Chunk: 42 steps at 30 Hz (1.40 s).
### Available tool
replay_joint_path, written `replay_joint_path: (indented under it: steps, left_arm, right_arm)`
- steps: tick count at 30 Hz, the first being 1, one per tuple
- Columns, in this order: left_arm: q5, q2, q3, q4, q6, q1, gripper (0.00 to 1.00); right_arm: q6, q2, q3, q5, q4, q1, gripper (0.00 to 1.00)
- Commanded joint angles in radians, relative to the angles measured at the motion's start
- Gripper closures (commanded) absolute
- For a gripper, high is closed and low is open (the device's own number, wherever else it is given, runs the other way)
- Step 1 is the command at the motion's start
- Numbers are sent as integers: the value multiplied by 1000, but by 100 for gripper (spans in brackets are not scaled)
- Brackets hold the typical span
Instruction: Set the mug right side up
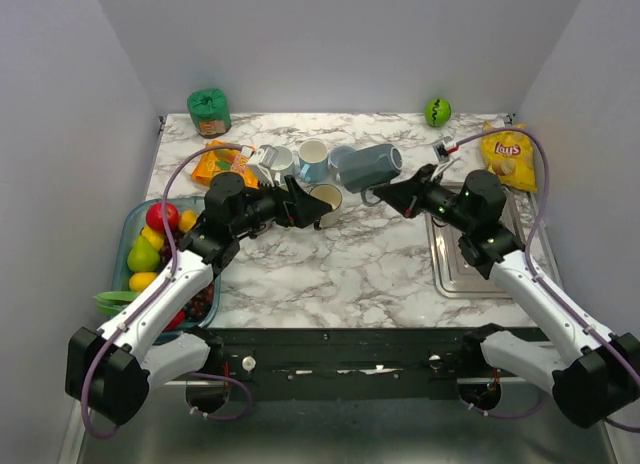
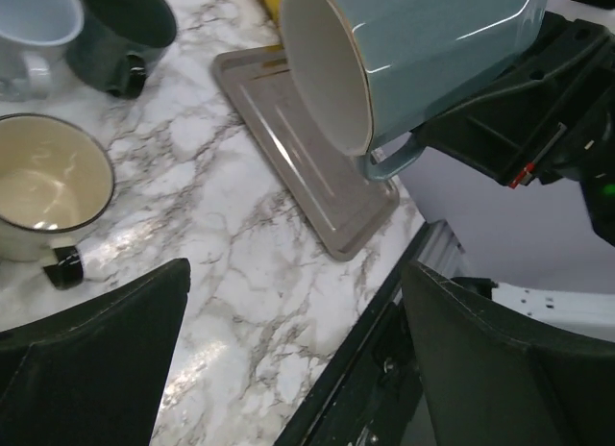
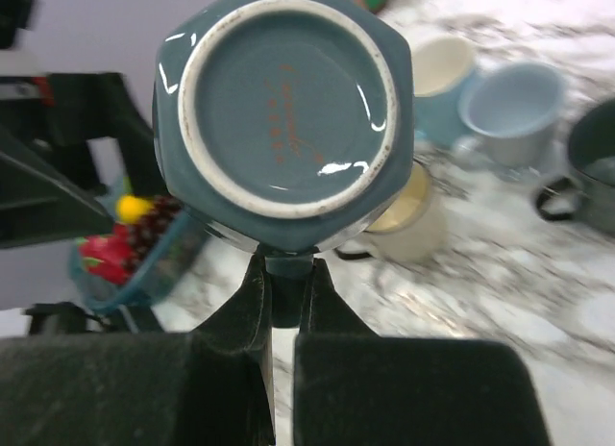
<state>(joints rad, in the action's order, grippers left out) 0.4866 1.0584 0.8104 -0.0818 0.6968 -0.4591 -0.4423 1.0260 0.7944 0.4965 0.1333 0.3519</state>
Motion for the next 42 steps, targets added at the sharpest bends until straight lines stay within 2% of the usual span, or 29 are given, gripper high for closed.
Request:
replay_joint_path:
  steps: [1,7,12,17,19,23,25,27,39,42]
  left_arm:
    - [118,-32,-4,-193,44,-39,1]
    - [67,-89,-13,-265,69,-53,1]
    - [9,-121,-40,-372,122,-65,1]
    - [-66,-127,-37,-384,144,-67,2]
    - [-85,-123,-37,-411,151,-67,6]
    - [-97,-100,-13,-437,164,-66,23]
    - [-97,-87,-4,-441,164,-67,25]
    - [-86,-72,7,-459,173,-67,32]
    - [-60,-5,39,-561,230,-72,46]
    - [-46,14,50,-570,237,-78,53]
  right_arm:
    - [-159,31,38,-99,403,151,99]
    - [-199,108,161,-124,445,240,99]
    - [-283,144,180,-138,552,274,99]
    - [-363,164,181,-130,621,282,99]
    - [-389,167,183,-110,652,283,99]
    - [-415,163,183,-84,667,286,99]
    - [-426,161,183,-67,678,288,99]
    - [-437,161,183,-44,681,288,99]
    - [-476,180,163,-6,738,305,99]
    - [-478,189,160,-7,741,311,99]
